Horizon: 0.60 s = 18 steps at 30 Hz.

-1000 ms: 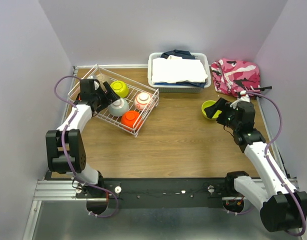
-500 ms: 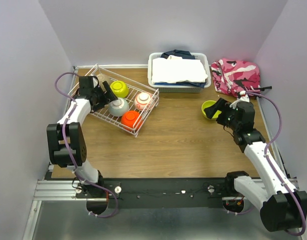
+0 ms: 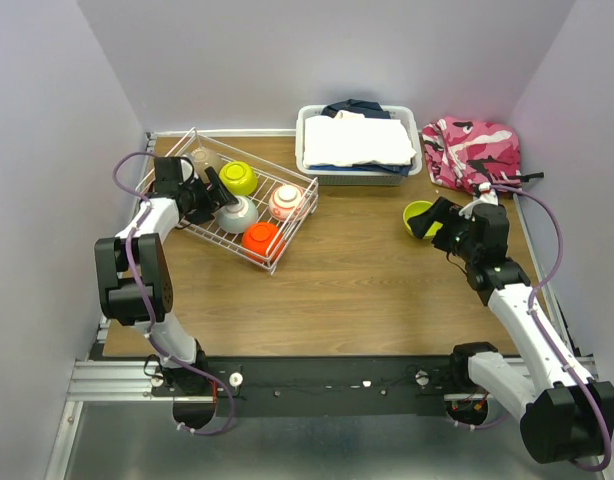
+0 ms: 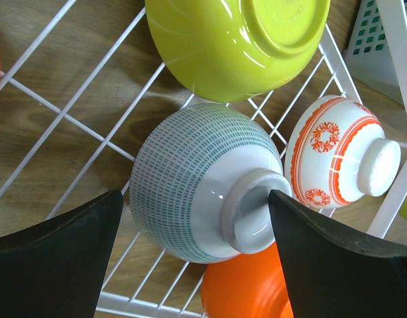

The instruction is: Unload the bowls from the dish rack

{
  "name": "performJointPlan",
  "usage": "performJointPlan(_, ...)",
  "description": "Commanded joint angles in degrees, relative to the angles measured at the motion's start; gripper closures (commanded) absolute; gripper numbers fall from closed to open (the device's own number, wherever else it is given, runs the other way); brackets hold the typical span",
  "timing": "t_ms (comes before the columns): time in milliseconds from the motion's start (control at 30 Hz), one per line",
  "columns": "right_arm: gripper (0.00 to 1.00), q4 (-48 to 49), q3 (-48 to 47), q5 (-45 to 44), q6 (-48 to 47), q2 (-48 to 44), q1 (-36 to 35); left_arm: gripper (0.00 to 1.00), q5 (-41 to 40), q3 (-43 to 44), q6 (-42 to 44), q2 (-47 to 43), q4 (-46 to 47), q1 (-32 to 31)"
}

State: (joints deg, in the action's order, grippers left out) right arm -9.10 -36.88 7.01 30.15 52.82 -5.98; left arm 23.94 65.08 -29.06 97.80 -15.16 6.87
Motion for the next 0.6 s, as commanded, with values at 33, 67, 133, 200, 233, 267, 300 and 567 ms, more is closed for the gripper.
performJointPlan(33, 0.02, 0.40, 0.76, 1.34, 0.35, -0.17, 0.18, 0.01, 2.33, 0.05, 2.16, 2.39, -4.35, 0.86)
performJointPlan(67, 0.02, 0.40, 0.76, 1.34, 0.43, -0.17, 0.09, 0.01, 2.51, 0.13, 2.16, 2.48, -4.35, 0.86)
performJointPlan(133, 0.02, 0.40, 0.76, 1.43, 0.52, 0.00, 0.09, 0.01, 3.03, 0.31, 2.25, 2.83, -4.71, 0.86)
performJointPlan(200, 0.02, 0.40, 0.67, 1.61, 0.70, 0.00, 0.18, 0.01, 3.65, 0.05, 1.99, 3.01, -4.79, 0.86)
performJointPlan(233, 0.02, 0.49, 0.67, 1.70, 0.78, 0.00, 0.09, 0.01, 3.83, 0.05, 1.90, 3.27, -4.97, 0.86)
performJointPlan(267, 0.02, 0.49, 0.67, 1.70, 1.05, 0.09, 0.18, 0.01, 3.92, 0.05, 1.90, 3.36, -5.14, 0.86)
performJointPlan(300, 0.02, 0.58, 0.67, 1.78, 1.05, 0.18, 0.09, 0.01, 3.92, -0.04, 1.81, 3.54, -5.49, 0.86)
performJointPlan(567, 0.02, 0.58, 0.41, 2.22, 1.84, 0.09, 0.18, 0.01, 1.63, 1.89, 2.60, 5.91, -10.59, 0.86)
